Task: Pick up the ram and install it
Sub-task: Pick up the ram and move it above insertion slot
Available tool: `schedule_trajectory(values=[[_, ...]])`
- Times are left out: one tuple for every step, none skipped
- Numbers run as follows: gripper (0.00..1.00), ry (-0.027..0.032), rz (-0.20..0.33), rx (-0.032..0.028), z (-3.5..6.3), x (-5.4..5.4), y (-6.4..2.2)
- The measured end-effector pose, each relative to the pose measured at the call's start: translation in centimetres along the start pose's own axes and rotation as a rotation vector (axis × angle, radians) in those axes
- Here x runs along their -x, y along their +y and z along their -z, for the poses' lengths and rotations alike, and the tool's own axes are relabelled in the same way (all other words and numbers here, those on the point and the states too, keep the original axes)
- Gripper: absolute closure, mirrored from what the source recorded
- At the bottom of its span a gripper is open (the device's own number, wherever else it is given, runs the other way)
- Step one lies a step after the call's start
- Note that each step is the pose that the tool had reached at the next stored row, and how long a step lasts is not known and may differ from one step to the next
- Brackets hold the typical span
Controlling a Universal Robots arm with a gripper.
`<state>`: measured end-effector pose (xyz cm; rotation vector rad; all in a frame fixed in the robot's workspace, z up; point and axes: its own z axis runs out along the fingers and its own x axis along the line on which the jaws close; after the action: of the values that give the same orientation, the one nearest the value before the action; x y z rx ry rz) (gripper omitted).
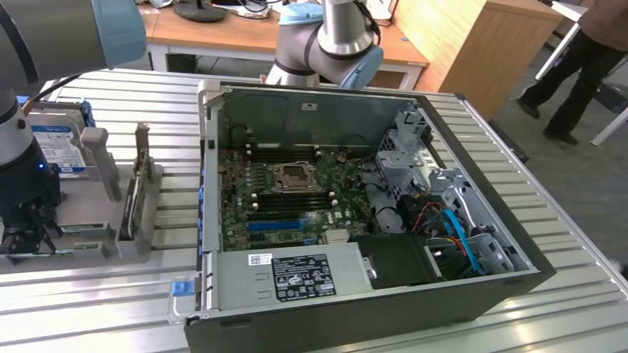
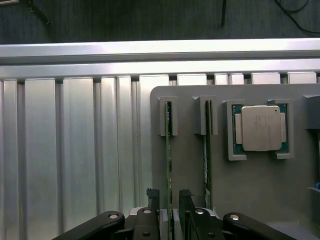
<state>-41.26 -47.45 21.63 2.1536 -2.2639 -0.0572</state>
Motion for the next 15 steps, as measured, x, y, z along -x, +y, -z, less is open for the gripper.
schedule_trajectory(values=[[0.70,0.0001,0.001,0.0001,0.00,0.00,0.00],[0.70,0.0000,0.001,0.0002,0.00,0.00,0.00],[0.70,0.0001,0.001,0.0001,0.00,0.00,0.00],[0.70,0.0000,0.001,0.0001,0.00,0.00,0.00],[0.70,0.0000,0.001,0.0001,0.00,0.00,0.00],[0.70,-0.0001,0.002,0.0000,-0.01,0.00,-0.01],[0.70,-0.0003,0.002,-0.0003,-0.02,0.00,-0.05],[0.70,-0.0002,0.002,-0.0001,-0.01,0.01,-0.09],[0.70,0.0000,0.002,0.0001,0.00,0.00,-0.14],[0.70,-0.0001,0.002,-0.0001,0.00,0.01,-0.18],[0.70,-0.0001,0.002,-0.0001,-0.01,0.01,-0.20],[0.70,0.0000,0.002,0.0000,0.00,0.01,-0.20],[0.70,0.0000,0.002,0.0000,0.00,0.01,-0.20],[0.70,0.0000,0.002,0.0001,0.00,0.01,-0.20],[0.70,0.0001,0.002,0.0002,0.01,0.01,-0.21]])
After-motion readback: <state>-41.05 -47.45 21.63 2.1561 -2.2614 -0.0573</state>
